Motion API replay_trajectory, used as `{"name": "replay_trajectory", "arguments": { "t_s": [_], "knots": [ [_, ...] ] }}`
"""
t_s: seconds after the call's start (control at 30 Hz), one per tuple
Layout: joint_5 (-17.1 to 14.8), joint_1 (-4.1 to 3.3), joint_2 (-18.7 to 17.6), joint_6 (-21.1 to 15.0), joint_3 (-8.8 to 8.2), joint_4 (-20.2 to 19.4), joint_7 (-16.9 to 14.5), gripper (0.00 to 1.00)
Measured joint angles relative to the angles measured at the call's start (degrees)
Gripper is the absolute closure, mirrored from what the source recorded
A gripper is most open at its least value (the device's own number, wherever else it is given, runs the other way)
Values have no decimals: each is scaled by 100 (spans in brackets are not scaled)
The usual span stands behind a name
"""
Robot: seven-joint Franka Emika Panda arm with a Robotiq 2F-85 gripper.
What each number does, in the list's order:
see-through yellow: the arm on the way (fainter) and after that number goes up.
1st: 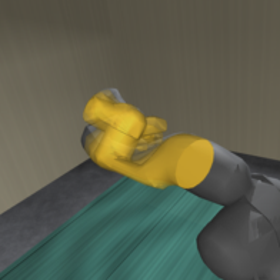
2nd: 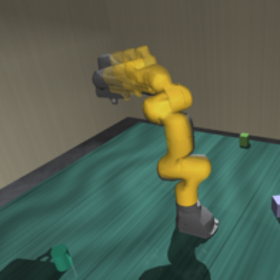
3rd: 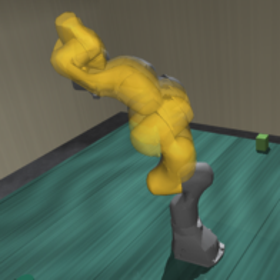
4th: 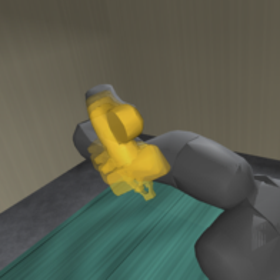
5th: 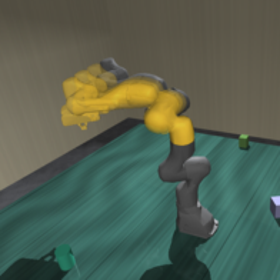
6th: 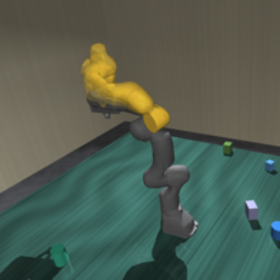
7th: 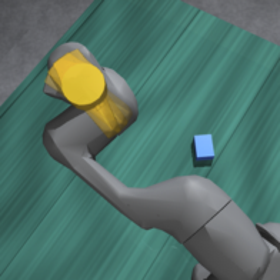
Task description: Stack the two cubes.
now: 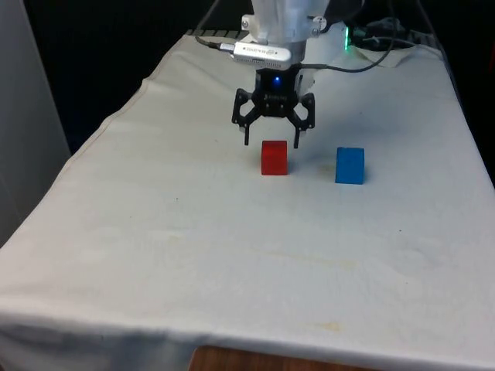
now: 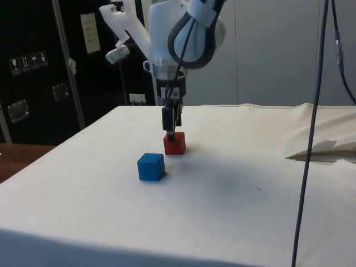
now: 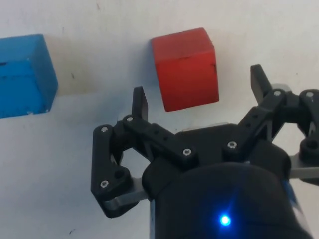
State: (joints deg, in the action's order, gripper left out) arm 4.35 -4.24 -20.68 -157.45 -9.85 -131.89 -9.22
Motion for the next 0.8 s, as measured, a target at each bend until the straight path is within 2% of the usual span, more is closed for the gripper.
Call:
{"name": "replay_trajectory", "arguments": {
  "t_s": [0.57,0.6,0.67,0.7,0.77,0.8],
  "knots": [
    [0,17,-298,-166,-52,52,-132,0],
    [0,17,-315,-178,-52,52,-132,4],
    [0,23,-350,-206,-57,57,-138,21],
    [0,23,-372,-229,-57,57,-143,44],
    [0,23,-378,-229,-57,63,-143,66],
    [0,23,-390,-235,-57,63,-143,66]
  ]
}}
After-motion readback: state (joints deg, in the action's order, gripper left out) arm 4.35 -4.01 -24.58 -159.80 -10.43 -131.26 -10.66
